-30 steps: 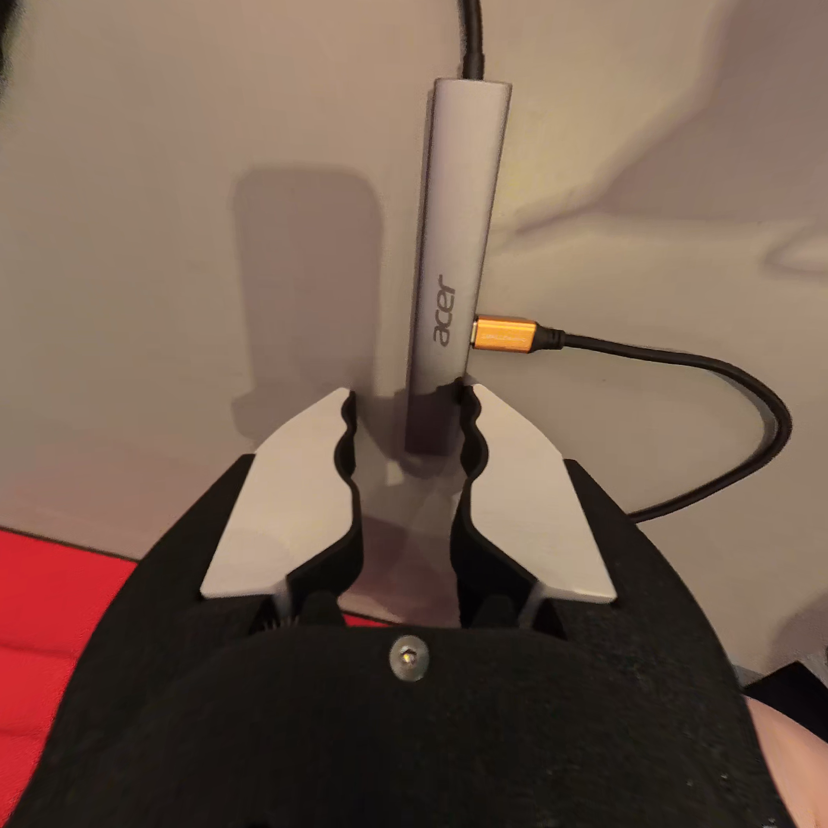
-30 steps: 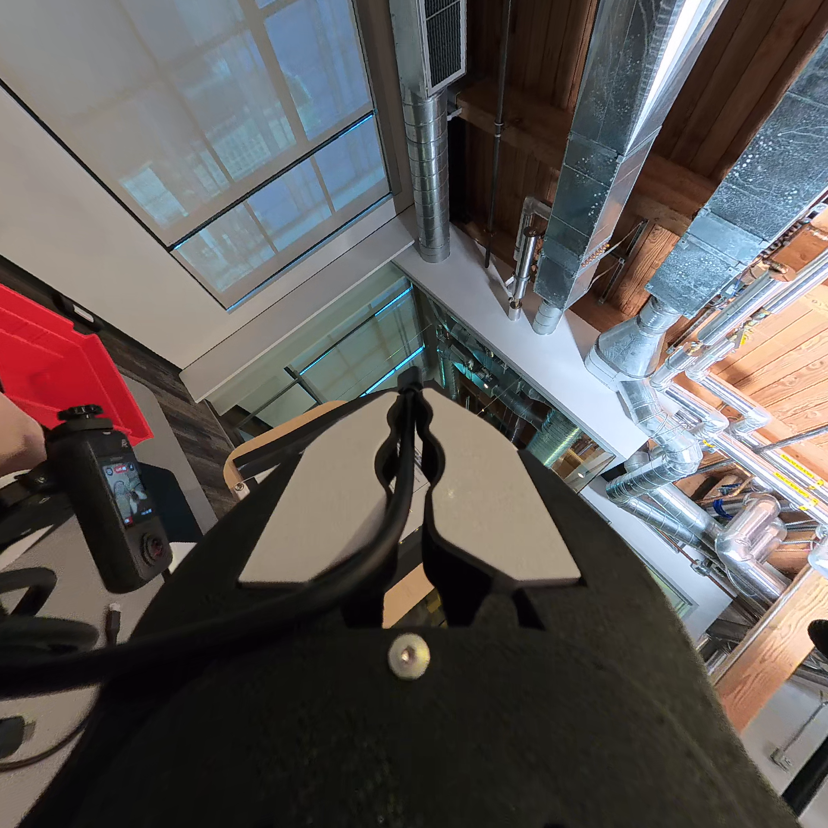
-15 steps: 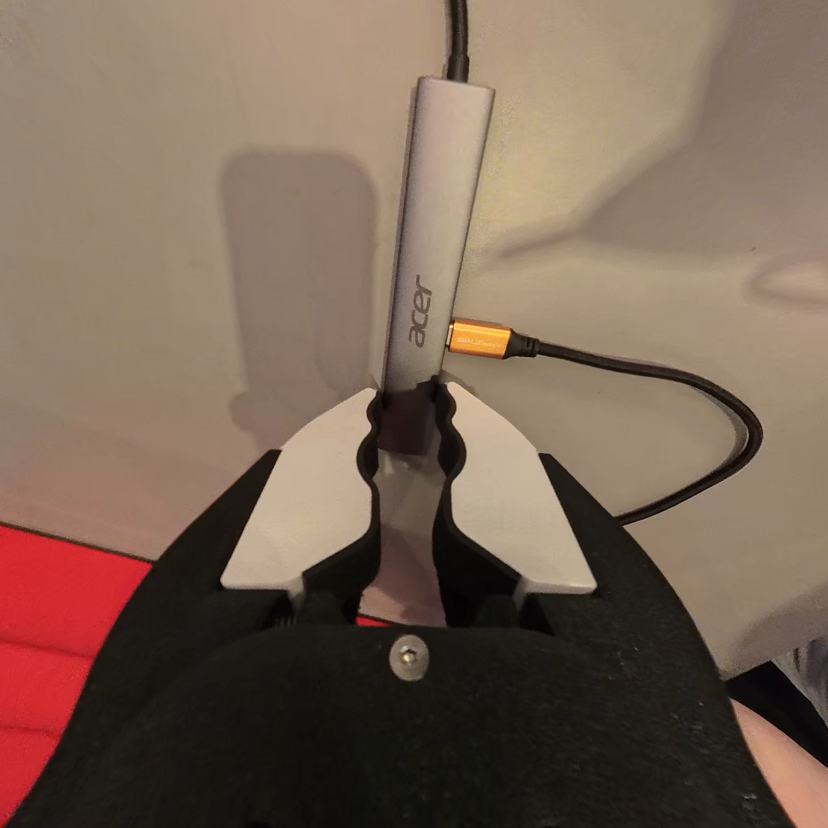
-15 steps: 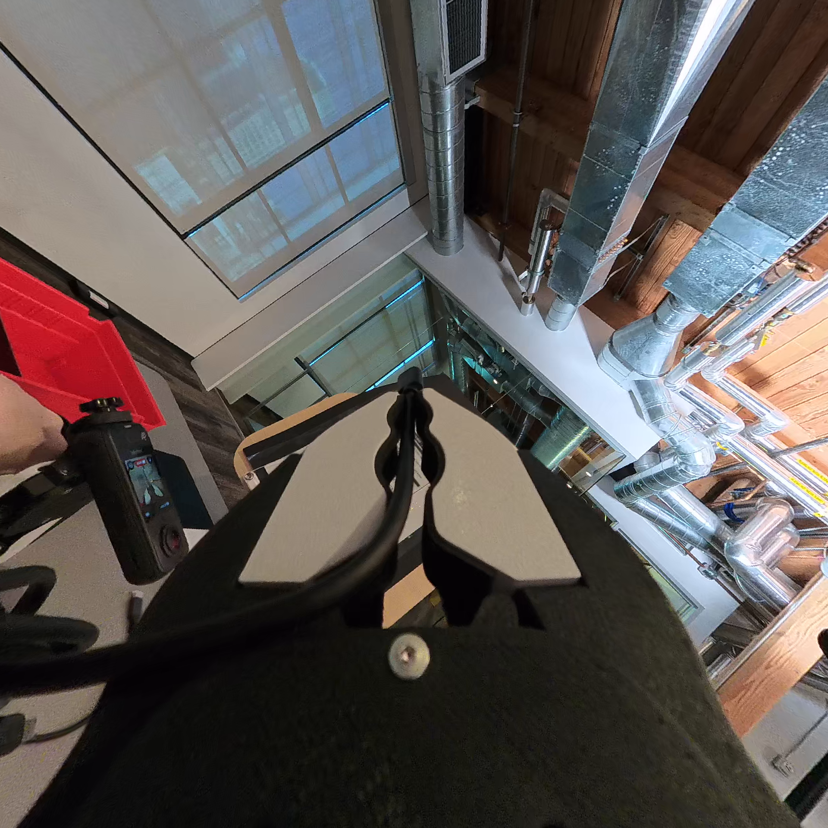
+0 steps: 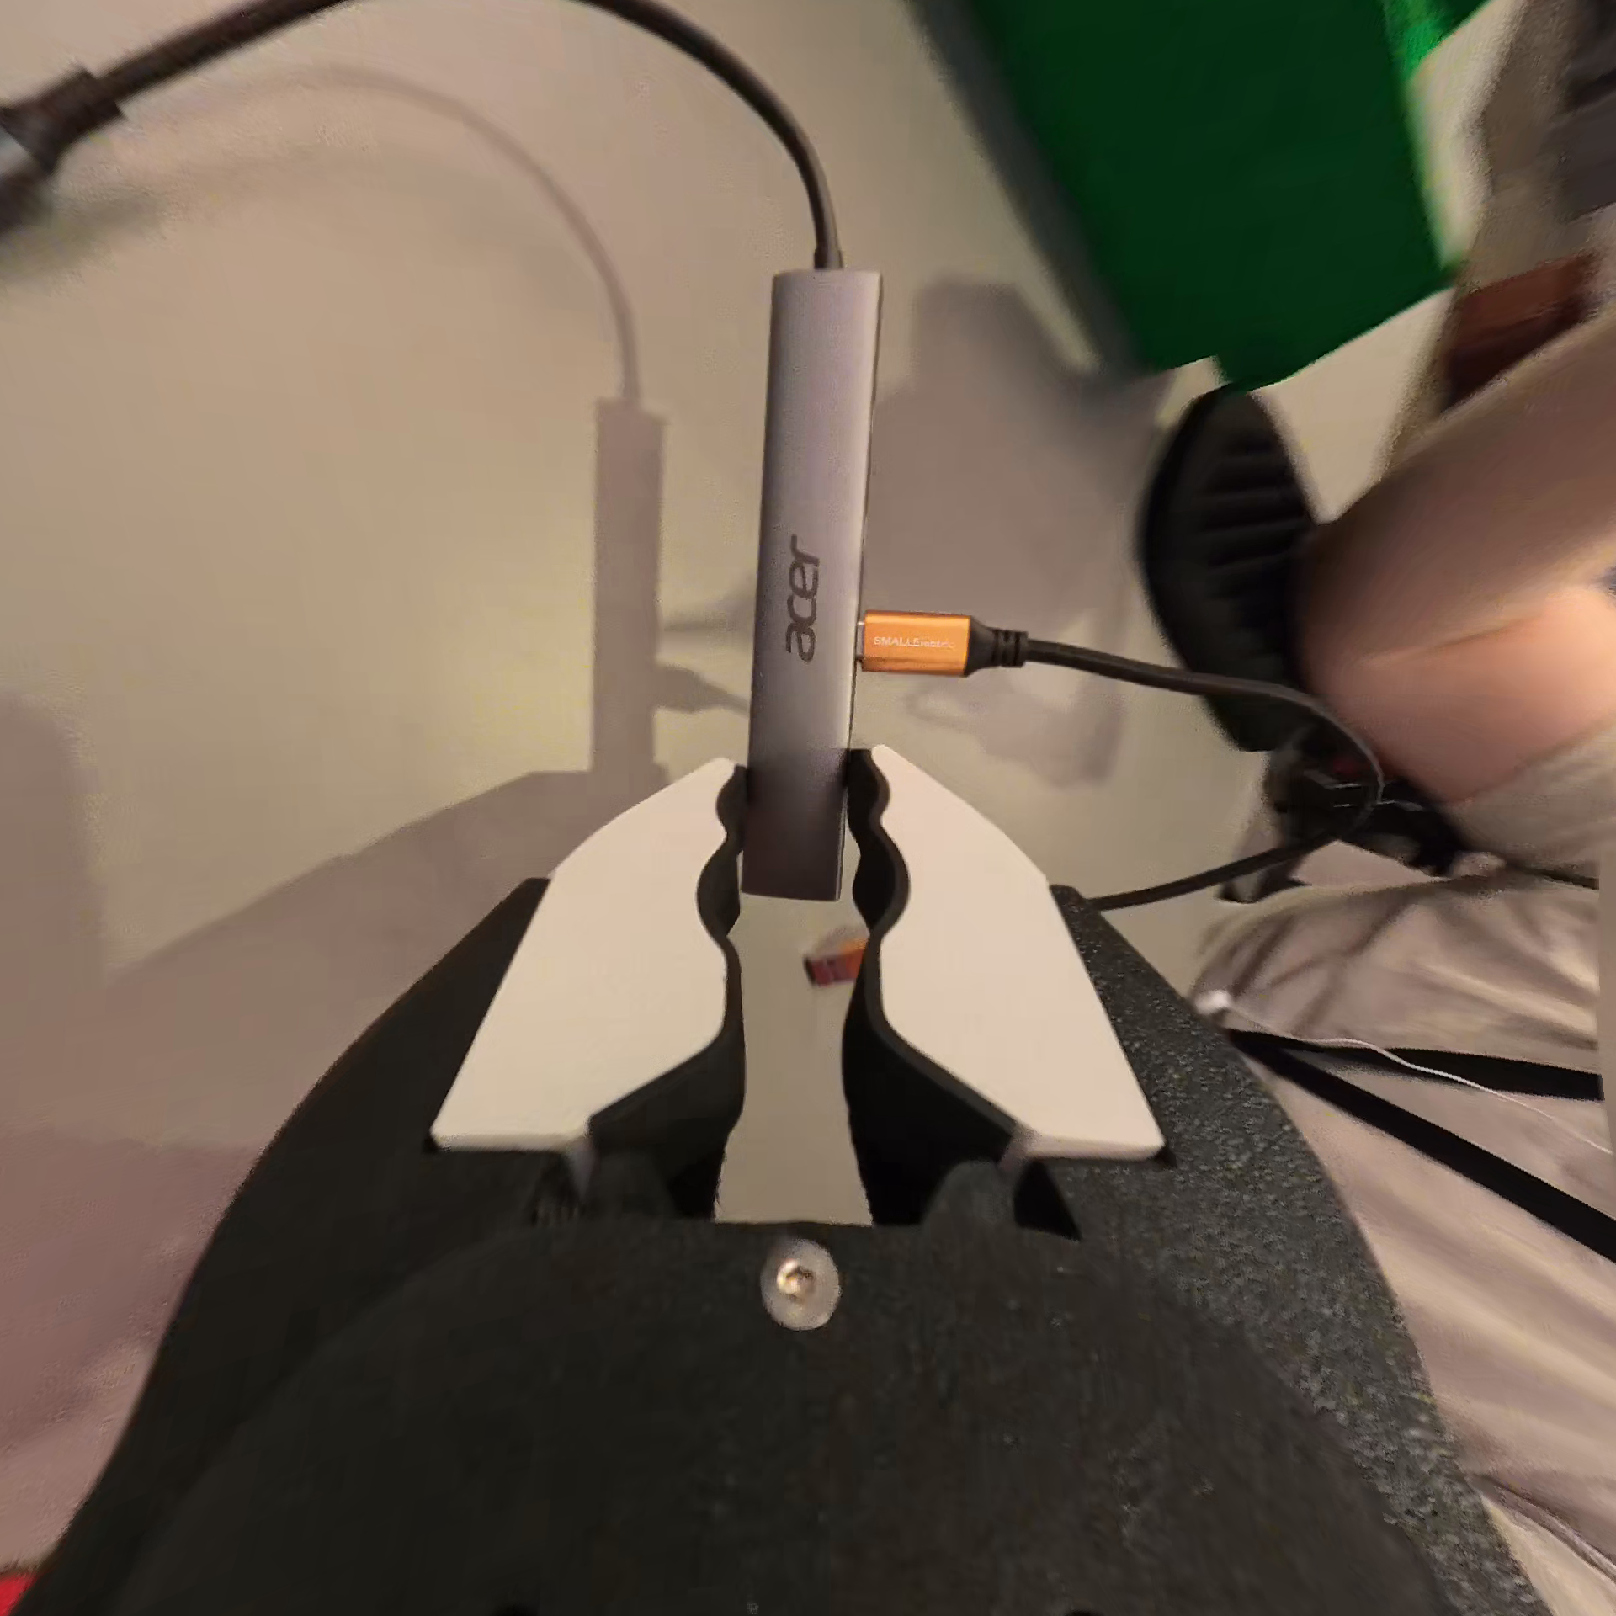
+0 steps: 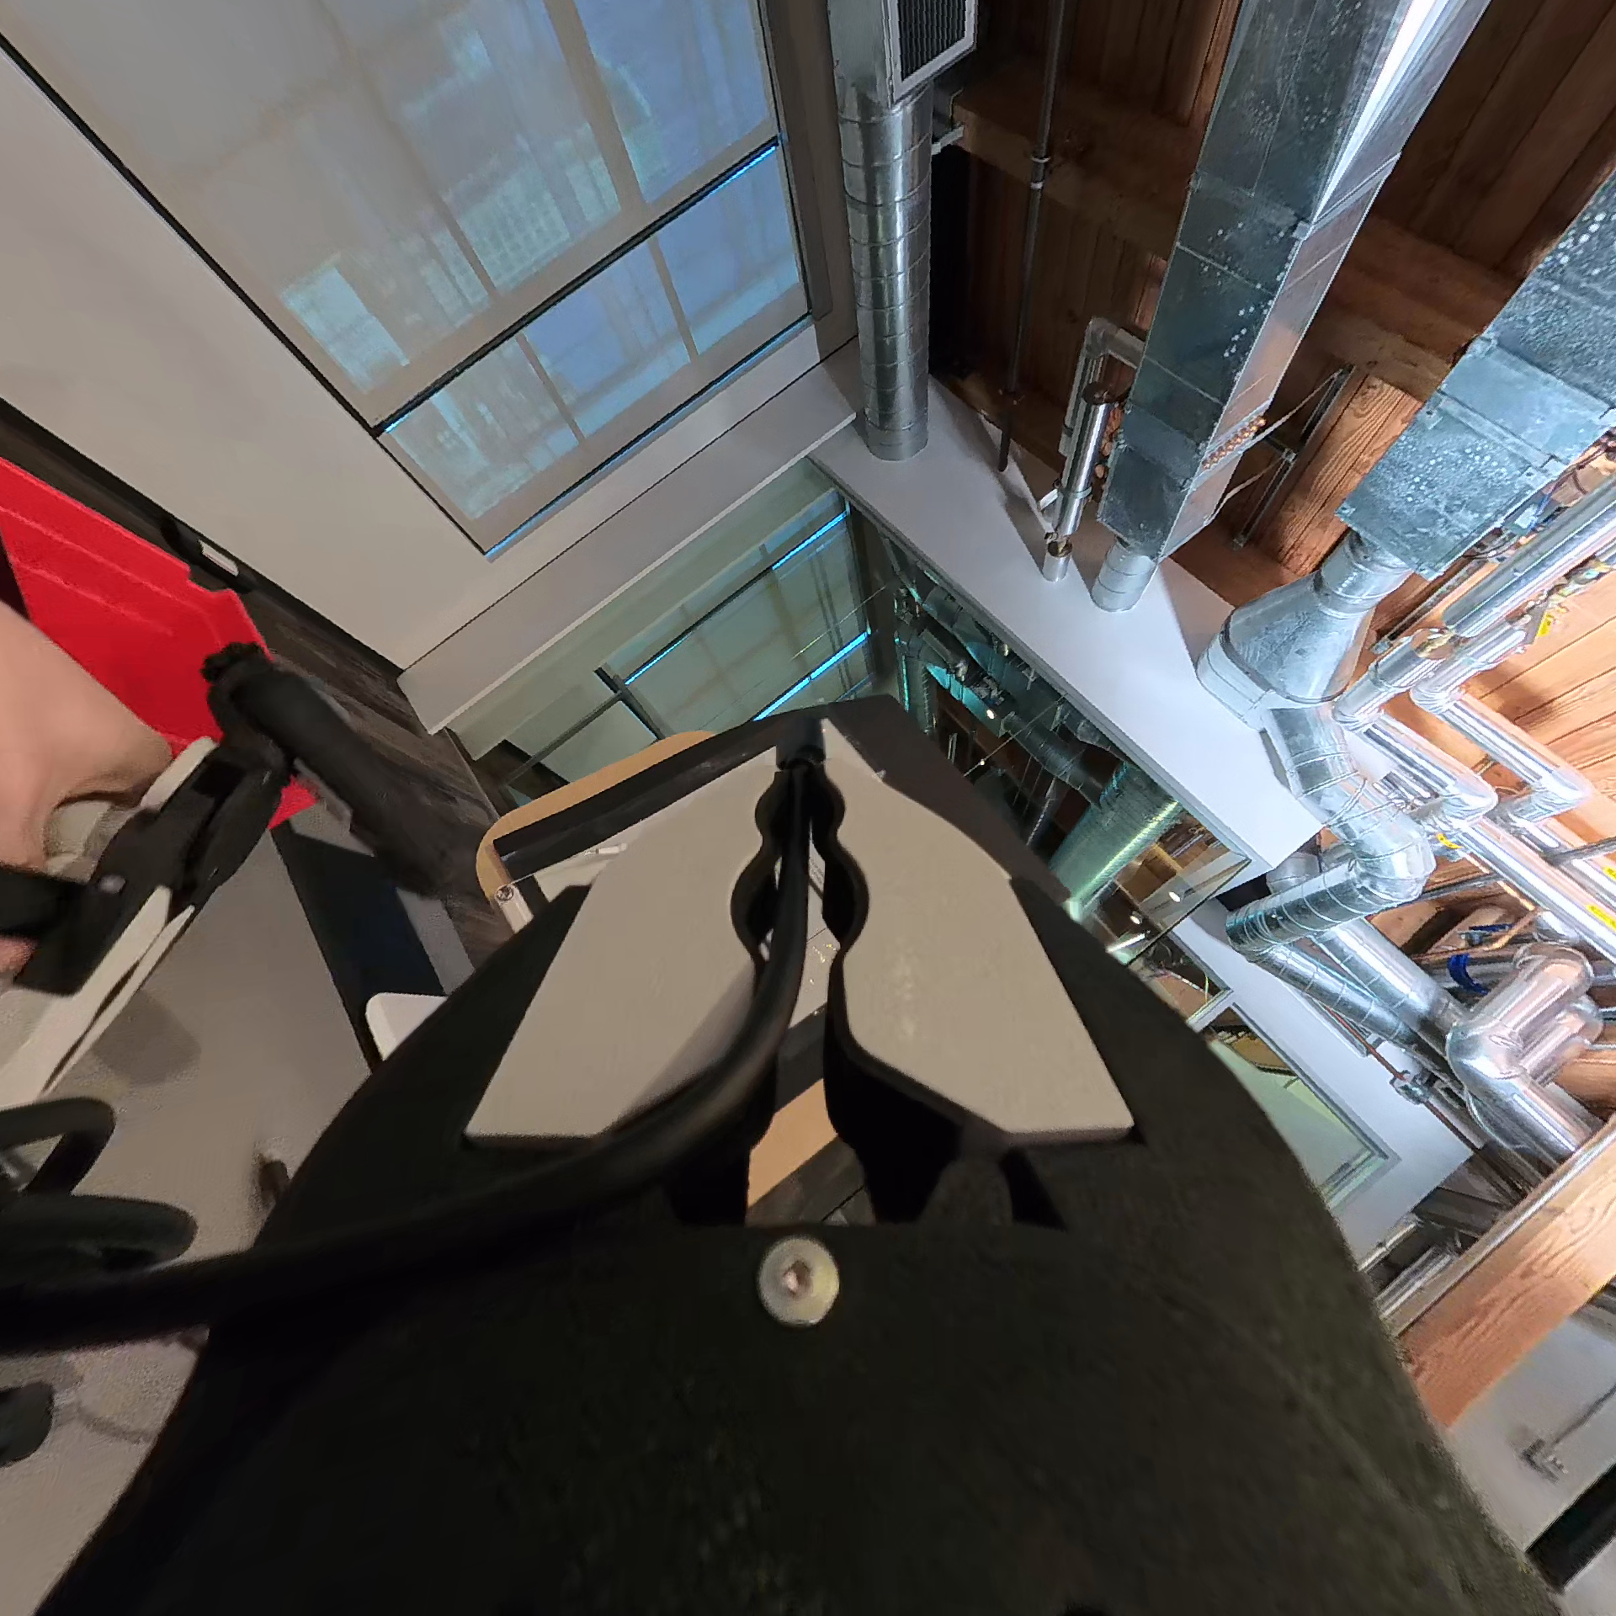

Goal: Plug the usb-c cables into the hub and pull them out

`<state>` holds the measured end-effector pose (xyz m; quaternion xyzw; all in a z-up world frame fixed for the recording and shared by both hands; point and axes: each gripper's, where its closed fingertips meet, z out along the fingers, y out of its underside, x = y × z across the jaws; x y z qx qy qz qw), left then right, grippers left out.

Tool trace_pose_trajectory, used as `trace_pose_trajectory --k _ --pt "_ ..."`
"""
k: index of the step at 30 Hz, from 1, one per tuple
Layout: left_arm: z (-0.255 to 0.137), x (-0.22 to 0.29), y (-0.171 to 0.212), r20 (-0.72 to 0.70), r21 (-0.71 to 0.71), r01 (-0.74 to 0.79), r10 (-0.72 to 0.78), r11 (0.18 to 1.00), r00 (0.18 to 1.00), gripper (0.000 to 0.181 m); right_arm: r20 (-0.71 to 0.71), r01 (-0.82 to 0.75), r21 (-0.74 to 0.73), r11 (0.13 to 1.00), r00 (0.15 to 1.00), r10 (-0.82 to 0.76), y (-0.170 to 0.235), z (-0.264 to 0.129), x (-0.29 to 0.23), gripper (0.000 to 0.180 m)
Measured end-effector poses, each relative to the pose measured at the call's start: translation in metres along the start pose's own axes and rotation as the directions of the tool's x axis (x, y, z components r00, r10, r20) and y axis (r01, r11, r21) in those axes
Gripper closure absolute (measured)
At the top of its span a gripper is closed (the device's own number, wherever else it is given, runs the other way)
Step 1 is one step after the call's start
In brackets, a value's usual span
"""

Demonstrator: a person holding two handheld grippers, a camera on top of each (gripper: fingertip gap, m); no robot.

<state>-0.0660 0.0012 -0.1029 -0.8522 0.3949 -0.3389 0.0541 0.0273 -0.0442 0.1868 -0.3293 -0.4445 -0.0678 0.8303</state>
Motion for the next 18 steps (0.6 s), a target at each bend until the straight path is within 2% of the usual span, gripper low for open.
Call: trace_pose_trajectory --k 4,8,11,13,16,18 --pt "-0.013 0.023 -0.009 -0.155 0.091 0.010 0.004 0.996 0.988 0.159 0.060 -0.054 -0.078 0.995 0.996 0.059 0.023 0.006 -0.009 0.174" --pt "-0.025 0.040 -0.019 -0.316 0.181 0.063 -0.002 0.982 0.949 0.160 0.108 -0.121 -0.244 0.962 0.983 0.151 0.061 0.016 -0.024 0.174" --pt "-0.031 0.049 -0.030 -0.440 0.252 0.135 -0.010 0.958 0.898 0.160 -0.008 -0.223 -0.439 0.870 0.970 0.245 0.103 0.019 -0.021 0.174" --pt "-0.032 0.059 -0.041 -0.548 0.289 0.194 -0.005 0.938 0.837 0.160 -0.067 -0.256 -0.470 0.845 0.965 0.255 0.118 0.020 -0.022 0.174" --pt "-0.029 0.078 -0.051 -0.674 0.288 0.233 0.024 0.929 0.738 0.160 -0.120 -0.186 -0.516 0.836 0.982 0.145 0.131 0.021 -0.021 0.175" --pt "-0.024 0.088 -0.053 -0.726 0.271 0.241 0.033 0.932 0.687 0.160 -0.133 -0.193 -0.508 0.839 0.980 0.145 0.130 0.023 -0.022 0.175"
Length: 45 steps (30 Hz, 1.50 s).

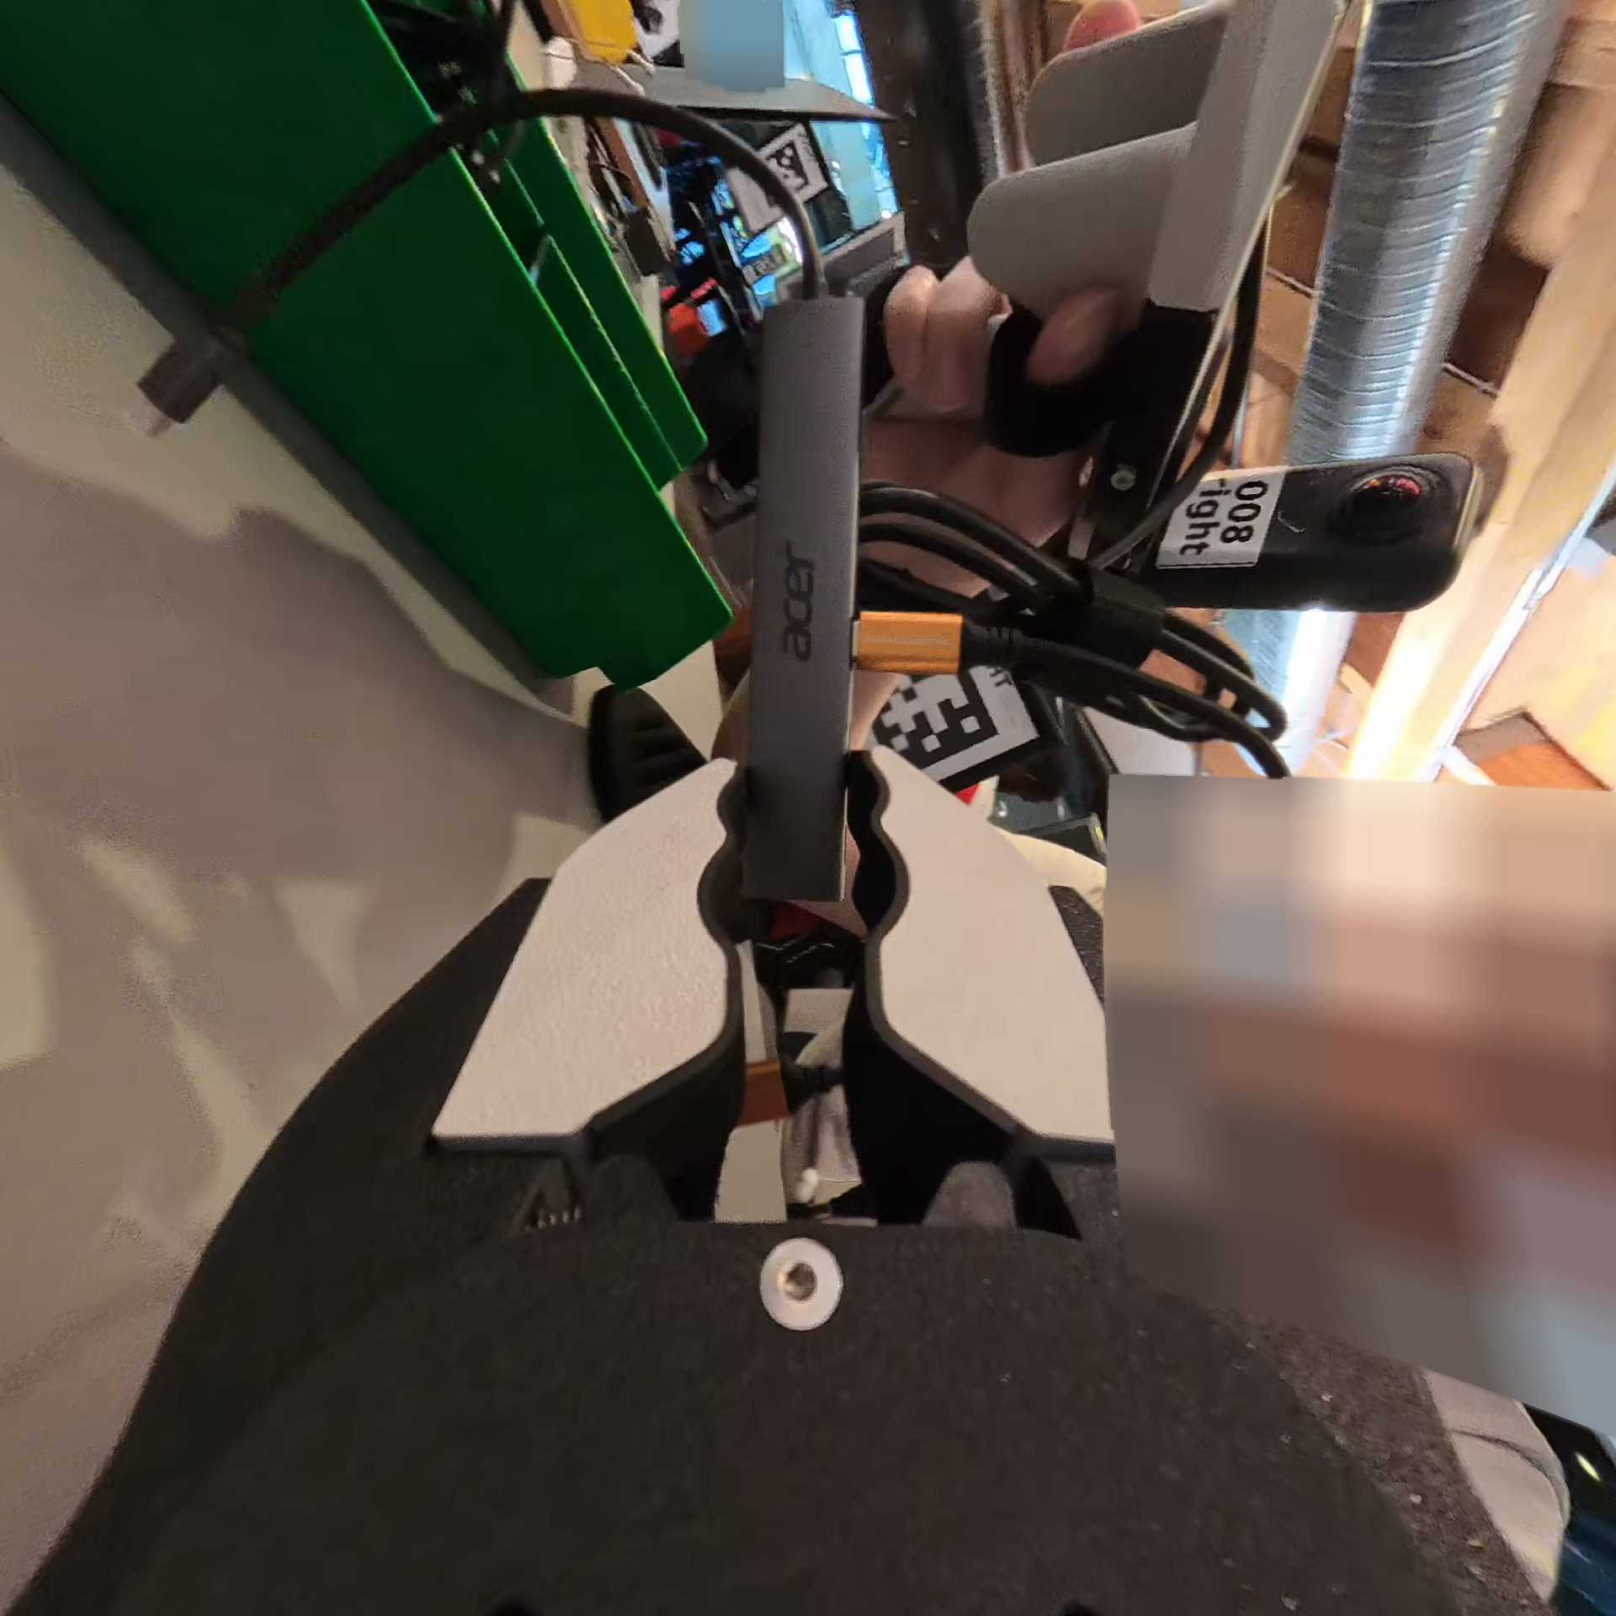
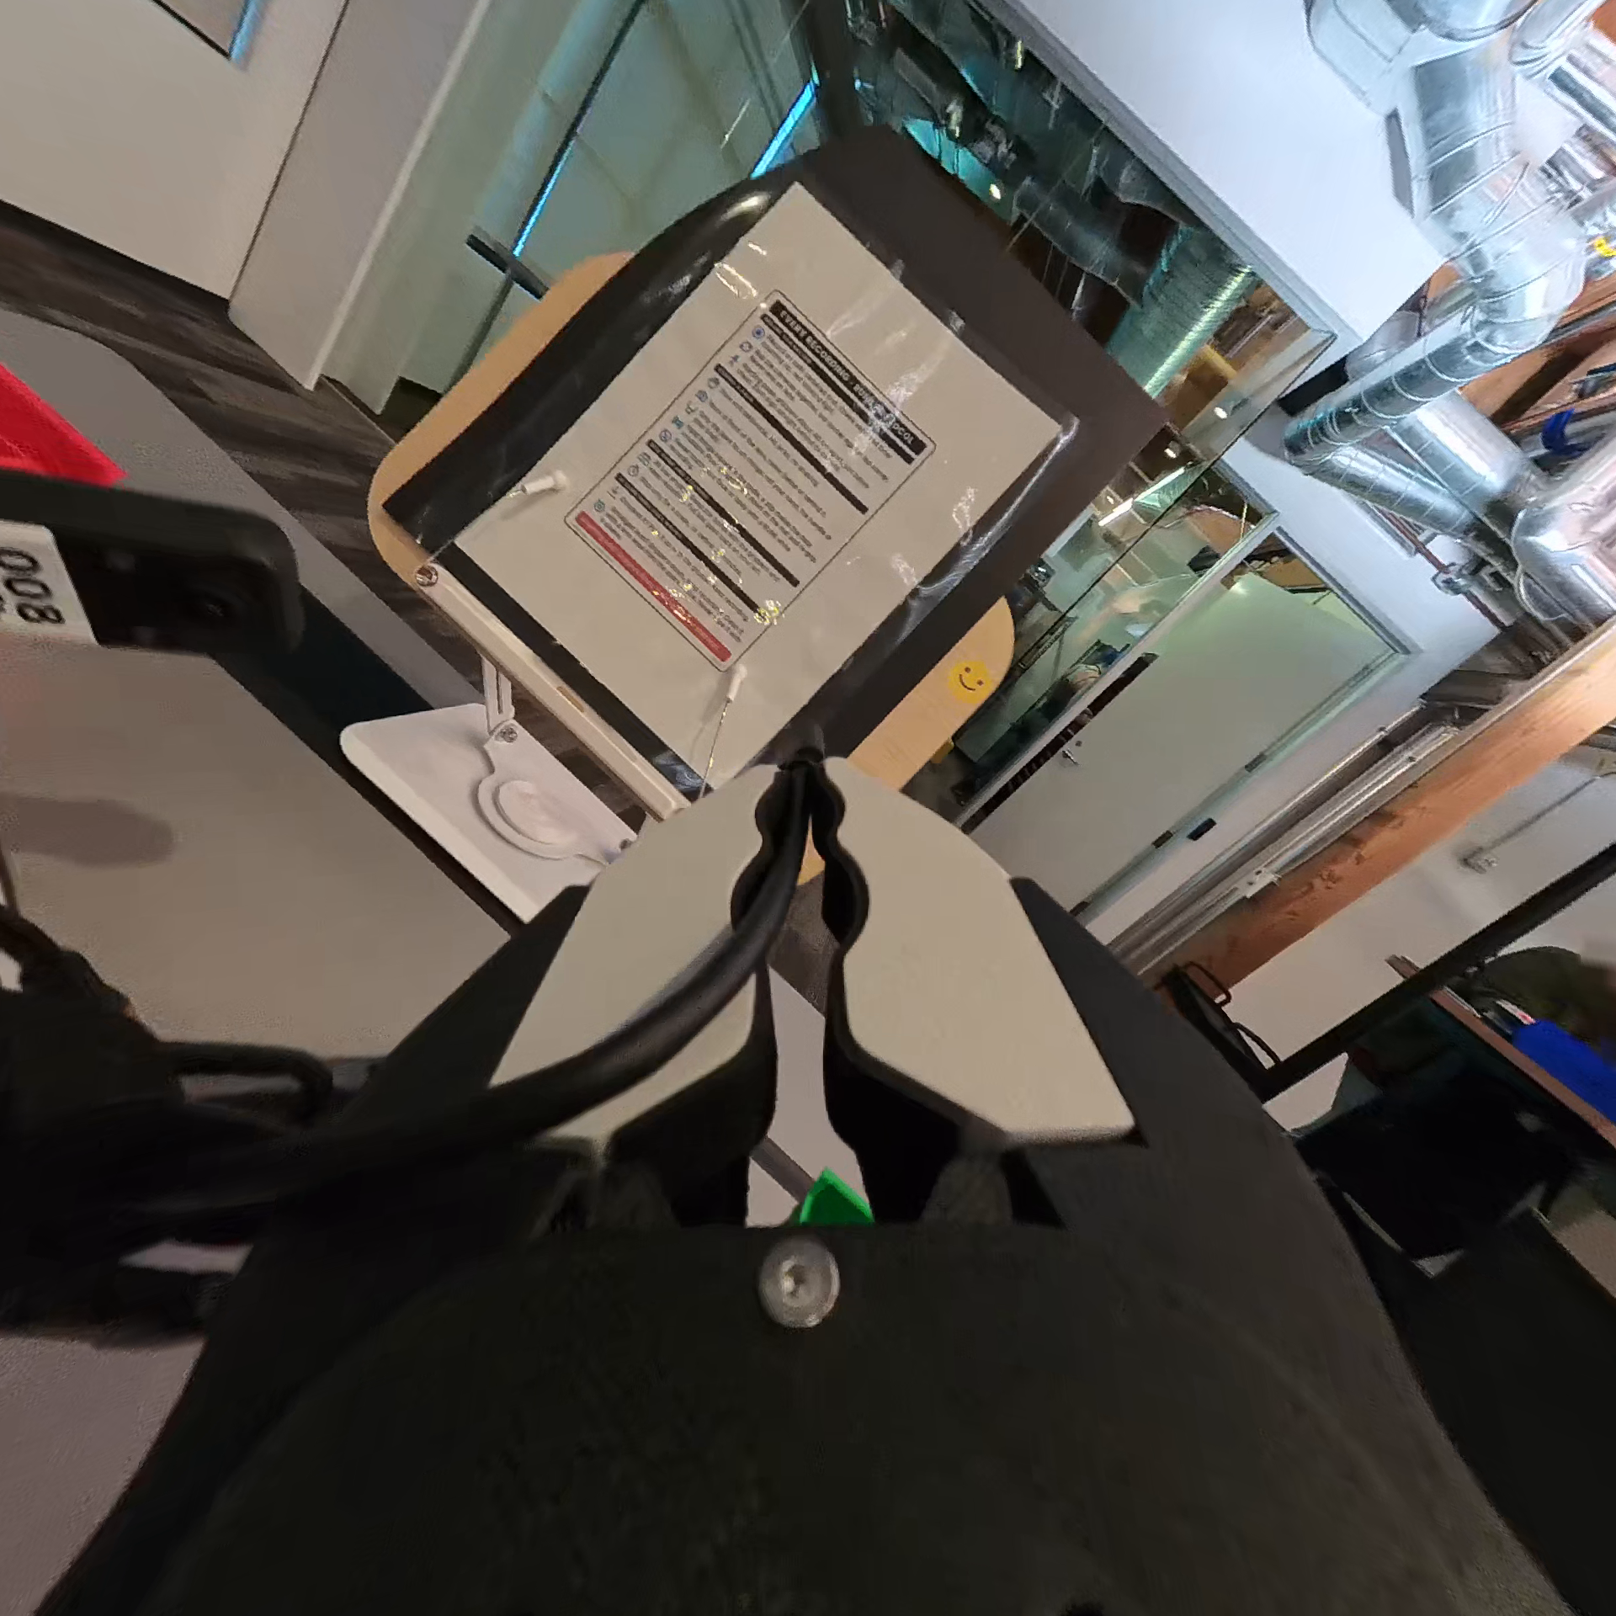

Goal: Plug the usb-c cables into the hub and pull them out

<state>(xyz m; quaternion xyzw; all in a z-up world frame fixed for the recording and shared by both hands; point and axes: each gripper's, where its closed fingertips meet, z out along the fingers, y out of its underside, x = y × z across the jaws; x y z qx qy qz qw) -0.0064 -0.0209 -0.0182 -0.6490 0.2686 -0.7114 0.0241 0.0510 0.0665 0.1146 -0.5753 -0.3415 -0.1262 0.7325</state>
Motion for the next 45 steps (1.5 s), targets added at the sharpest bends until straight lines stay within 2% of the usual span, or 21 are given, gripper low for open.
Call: trace_pose_trajectory --k 3,6,11,13,14,17,19,22,27,34,37,45 --pt "0.011 -0.001 0.004 -0.042 -0.021 0.021 -0.021 1.000 0.999 0.160 0.059 -0.018 0.068 0.998 0.998 0.014 -0.012 -0.004 -0.007 0.175" --pt "0.013 -0.002 0.004 -0.056 -0.021 0.025 -0.026 0.999 0.998 0.160 0.226 -0.087 0.195 0.977 0.973 0.041 -0.034 -0.017 -0.023 0.175" --pt "-0.002 0.013 -0.011 -0.142 0.081 0.021 -0.010 0.997 0.990 0.160 0.252 -0.120 0.322 0.939 0.967 0.037 -0.058 -0.036 -0.019 0.174" --pt "-0.012 0.018 -0.018 -0.162 0.128 0.017 0.004 0.992 0.987 0.160 0.206 -0.095 0.344 0.934 0.978 0.023 -0.063 -0.039 -0.015 0.174" --pt "-0.017 0.022 -0.021 -0.172 0.155 0.012 0.015 0.988 0.985 0.160 0.138 -0.054 0.339 0.939 0.990 0.008 -0.063 -0.038 -0.009 0.175" --pt "-0.028 0.037 -0.029 -0.234 0.215 0.005 0.047 0.977 0.971 0.160 -0.205 0.180 0.281 0.943 0.971 -0.125 -0.061 -0.040 0.014 0.175" --pt "-0.031 0.045 -0.033 -0.256 0.250 0.001 0.065 0.968 0.964 0.160 -0.309 0.277 0.272 0.921 0.932 -0.189 -0.065 -0.043 0.009 0.175" --pt "-0.030 0.051 -0.038 -0.236 0.284 -0.028 0.098 0.959 0.967 0.160 -0.263 0.240 0.276 0.931 0.950 -0.167 -0.065 -0.033 -0.019 0.176" --pt "-0.027 0.071 -0.042 -0.264 0.320 -0.072 0.162 0.944 0.951 0.160 -0.274 0.267 0.258 0.929 0.942 -0.195 -0.063 -0.025 -0.045 0.176" --pt "-0.009 0.091 -0.044 -0.251 0.370 -0.155 0.259 0.916 0.933 0.160 -0.313 0.277 0.291 0.916 0.932 -0.182 -0.065 -0.029 -0.049 0.175" --pt "-0.002 0.104 -0.043 -0.305 0.389 -0.152 0.283 0.909 0.909 0.160 -0.350 0.285 0.331 0.899 0.922 -0.163 -0.071 -0.037 -0.043 0.175" --pt "0.005 0.119 -0.040 -0.314 0.418 -0.216 0.363 0.883 0.877 0.160 -0.335 0.252 0.397 0.883 0.935 -0.117 -0.078 -0.046 -0.034 0.175"
